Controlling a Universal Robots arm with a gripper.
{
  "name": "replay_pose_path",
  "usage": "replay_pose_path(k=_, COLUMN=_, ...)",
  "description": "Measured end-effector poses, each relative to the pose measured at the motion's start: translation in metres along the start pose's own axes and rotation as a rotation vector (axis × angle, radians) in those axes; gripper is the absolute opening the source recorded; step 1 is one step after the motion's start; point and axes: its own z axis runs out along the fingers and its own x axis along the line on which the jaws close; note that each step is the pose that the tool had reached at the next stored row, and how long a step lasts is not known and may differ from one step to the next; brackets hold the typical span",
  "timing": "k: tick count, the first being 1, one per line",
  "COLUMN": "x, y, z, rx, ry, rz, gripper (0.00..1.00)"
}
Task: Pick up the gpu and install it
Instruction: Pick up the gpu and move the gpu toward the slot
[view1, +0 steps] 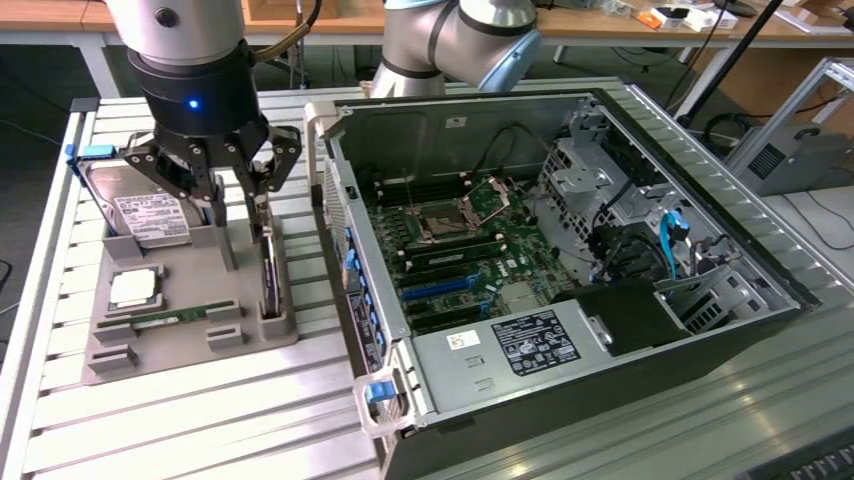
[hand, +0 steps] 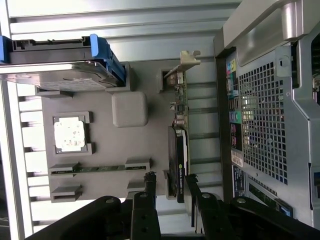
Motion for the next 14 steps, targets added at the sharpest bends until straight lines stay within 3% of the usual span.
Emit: replay_pose_path(k=14, x=0.0001, y=-0.0004, z=0.0064, rx=0.0000, ry=-0.0001, rz=0.000, gripper=0.36)
